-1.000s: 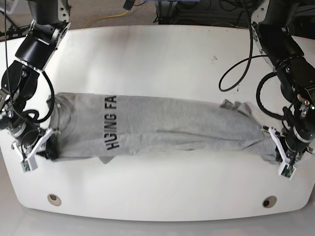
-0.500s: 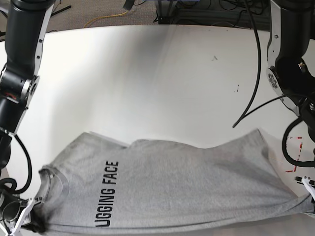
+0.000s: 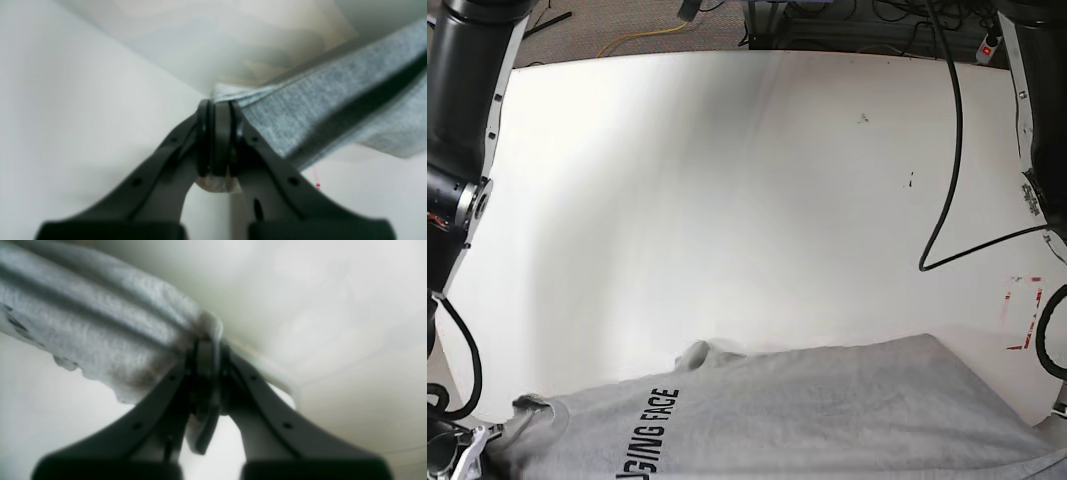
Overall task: Fold the T-shirt properly
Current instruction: 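Lower the held shirt edge back onto the table with both grippers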
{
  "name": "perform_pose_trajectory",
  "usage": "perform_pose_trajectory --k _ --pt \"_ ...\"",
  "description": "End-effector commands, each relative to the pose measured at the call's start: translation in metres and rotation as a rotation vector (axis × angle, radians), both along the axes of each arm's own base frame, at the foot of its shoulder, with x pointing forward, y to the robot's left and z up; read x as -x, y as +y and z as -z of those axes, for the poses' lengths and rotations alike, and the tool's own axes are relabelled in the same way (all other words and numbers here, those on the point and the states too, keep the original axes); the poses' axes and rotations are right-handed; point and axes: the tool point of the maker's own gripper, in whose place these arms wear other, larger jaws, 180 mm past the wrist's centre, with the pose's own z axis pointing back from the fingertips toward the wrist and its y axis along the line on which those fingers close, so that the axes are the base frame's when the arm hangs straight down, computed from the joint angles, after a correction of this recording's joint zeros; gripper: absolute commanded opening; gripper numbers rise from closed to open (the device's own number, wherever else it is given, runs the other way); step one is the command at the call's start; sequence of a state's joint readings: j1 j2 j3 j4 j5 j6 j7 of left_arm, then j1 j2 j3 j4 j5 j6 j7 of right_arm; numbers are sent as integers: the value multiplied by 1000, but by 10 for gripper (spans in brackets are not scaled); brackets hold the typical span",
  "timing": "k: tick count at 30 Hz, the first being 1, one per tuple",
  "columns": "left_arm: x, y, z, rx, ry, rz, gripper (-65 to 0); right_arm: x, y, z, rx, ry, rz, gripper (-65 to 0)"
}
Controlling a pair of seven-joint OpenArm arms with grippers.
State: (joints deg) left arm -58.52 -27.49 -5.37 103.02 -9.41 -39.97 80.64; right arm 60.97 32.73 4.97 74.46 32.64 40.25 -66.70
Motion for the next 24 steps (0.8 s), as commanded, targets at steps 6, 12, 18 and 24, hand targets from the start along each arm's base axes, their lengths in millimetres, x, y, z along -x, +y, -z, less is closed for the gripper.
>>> perform_pose_trajectory --k 6,12,18,24 --pt "24 -23 79 -99 114 36 -646 37 -27 78 -40 76 75 -650" --pt "41 -19 160 -88 310 36 -647 77 -32 152 -86 183 118 -650" --pt "83 6 237 -35 503 -31 -647 121 -30 210 -98 287 146 -650" --pt "135 8 313 9 700 -38 -647 163 -26 254 -133 374 179 -650"
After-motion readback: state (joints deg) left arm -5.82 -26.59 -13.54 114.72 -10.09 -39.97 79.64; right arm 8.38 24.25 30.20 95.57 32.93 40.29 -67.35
